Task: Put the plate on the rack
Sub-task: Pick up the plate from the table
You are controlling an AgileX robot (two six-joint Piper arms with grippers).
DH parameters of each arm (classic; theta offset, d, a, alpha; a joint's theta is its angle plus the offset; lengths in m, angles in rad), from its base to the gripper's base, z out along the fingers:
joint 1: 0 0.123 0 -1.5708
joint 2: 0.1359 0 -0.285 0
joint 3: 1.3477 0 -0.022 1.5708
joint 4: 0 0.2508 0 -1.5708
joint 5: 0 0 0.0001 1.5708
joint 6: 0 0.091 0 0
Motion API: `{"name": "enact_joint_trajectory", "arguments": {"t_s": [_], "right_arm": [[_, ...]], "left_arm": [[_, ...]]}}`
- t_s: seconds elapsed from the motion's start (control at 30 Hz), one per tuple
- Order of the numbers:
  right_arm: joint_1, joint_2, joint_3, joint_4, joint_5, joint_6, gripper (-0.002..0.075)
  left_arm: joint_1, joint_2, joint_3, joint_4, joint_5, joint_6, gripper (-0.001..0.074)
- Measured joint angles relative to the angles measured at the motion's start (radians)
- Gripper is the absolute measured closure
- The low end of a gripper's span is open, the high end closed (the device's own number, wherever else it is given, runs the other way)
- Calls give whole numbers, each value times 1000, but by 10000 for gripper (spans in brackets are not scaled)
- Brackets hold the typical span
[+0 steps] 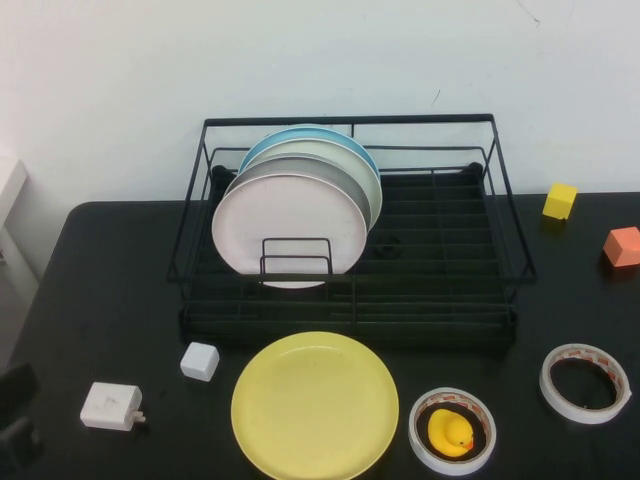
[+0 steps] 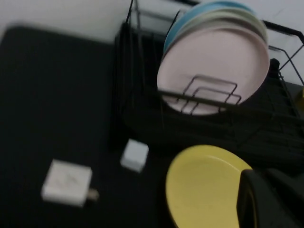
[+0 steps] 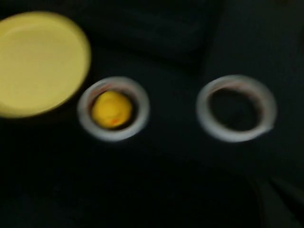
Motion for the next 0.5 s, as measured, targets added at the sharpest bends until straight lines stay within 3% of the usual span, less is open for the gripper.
{"name": "enact_joint_trajectory", "arguments": {"t_s": [0.17,0.33,0.5], "right_arm": [[0,261,-4,287,33,-267,728],[23,485,-23,502,9,-476,727],[199,664,-43,557,-105,-513,726]], "left_arm": [[0,91,0,0,51,-258,737],[0,158,0,-18,148,-344,737],[0,171,0,-25,200,-351,737]]}}
